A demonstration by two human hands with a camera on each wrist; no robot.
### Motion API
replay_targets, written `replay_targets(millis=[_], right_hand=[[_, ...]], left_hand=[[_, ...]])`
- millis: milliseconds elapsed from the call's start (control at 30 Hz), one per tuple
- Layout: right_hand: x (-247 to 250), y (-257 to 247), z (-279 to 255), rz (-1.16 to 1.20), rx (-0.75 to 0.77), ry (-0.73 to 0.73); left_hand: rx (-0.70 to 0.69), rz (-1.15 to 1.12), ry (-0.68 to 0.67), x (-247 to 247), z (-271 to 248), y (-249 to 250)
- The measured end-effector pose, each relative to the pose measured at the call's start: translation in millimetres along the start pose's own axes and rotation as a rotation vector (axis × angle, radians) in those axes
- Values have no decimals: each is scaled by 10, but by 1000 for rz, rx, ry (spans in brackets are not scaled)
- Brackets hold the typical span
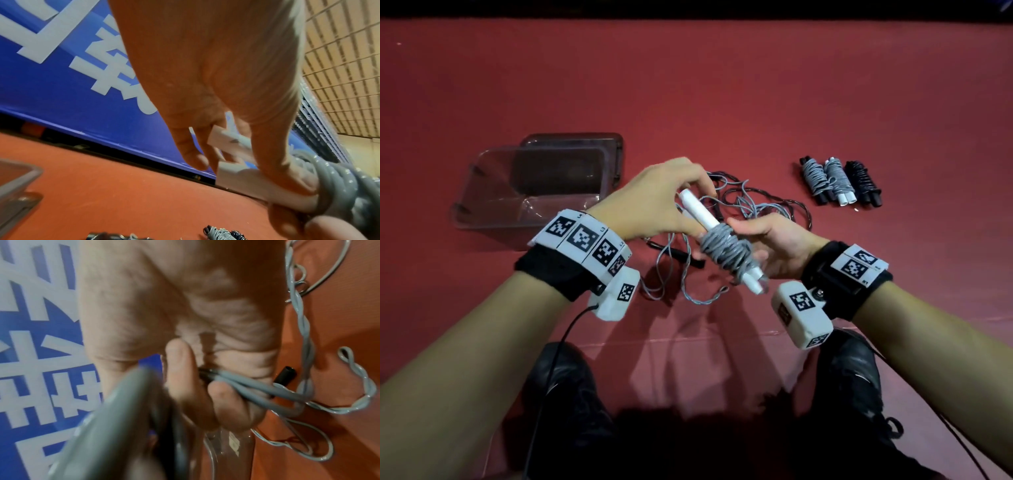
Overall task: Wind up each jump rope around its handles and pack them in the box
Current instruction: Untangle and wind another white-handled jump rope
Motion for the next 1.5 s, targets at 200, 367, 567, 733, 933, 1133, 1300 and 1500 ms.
replay_targets(millis=[200, 367, 567, 733, 933, 1133, 1300, 1500], right_hand=[[-19, -68, 99, 192, 137, 198], [-53, -130, 138, 226, 192, 278], [-83, -113, 142, 261, 208, 302], [-106, -132, 159, 277, 230, 265], [-139, -131, 160, 266, 223, 259], [182, -151, 217, 213, 364, 527], [328, -210, 131, 154, 445, 725], [377, -368, -126, -91, 387, 870]], left_hand=[[135, -429, 150, -104, -21, -213], [68, -158, -33, -438, -40, -58], [133, -96, -36, -425, -20, -102], [116, -91, 97, -373, -41, -104], [67, -90, 166, -330, -84, -68], [246, -341, 149, -553, -88, -378], [240, -524, 310, -666, -51, -367], [324, -913, 96, -607, -66, -364]])
Point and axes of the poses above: each hand's wrist, its own z-axis towards the middle knuckle, its own x-axis out of the back of the hand, y = z × x, the point moved 7 cm from there along z, towards the middle knuckle, and after that the axes turned 5 degrees about -z, right-handed, at the moved point
